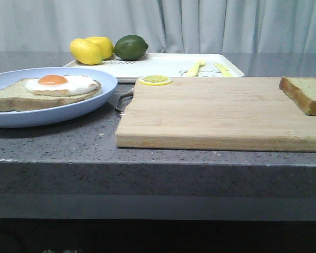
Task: Place bread and move sandwich to tray
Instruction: 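Move the right gripper down over the plain bread slice on the board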
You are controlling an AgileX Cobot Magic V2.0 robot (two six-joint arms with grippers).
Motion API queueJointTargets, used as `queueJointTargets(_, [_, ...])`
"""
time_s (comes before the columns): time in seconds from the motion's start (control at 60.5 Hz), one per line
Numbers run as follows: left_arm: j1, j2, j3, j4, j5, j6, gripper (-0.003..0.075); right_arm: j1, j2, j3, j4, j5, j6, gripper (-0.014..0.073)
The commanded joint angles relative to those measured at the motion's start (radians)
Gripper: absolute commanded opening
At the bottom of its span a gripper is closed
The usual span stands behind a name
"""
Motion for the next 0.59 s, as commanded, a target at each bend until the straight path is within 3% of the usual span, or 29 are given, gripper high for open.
queueJointTargets(0.0, [0.002,-0.020,-0.001,-0.008,-0.082,0.000,-0.0020,-0.006,-0.017,-0.004,0.002,-0.075,-0.002,-0.0061])
queueJointTargets(0.462, [0.002,-0.020,-0.001,-0.005,-0.082,0.000,-0.0020,-0.006,-0.017,-0.004,0.002,-0.075,-0.002,-0.0061])
queueJointTargets(0.578, [0.002,-0.020,-0.001,0.139,-0.077,0.002,-0.0020,-0.006,-0.017,-0.004,0.002,-0.075,-0.002,-0.0061])
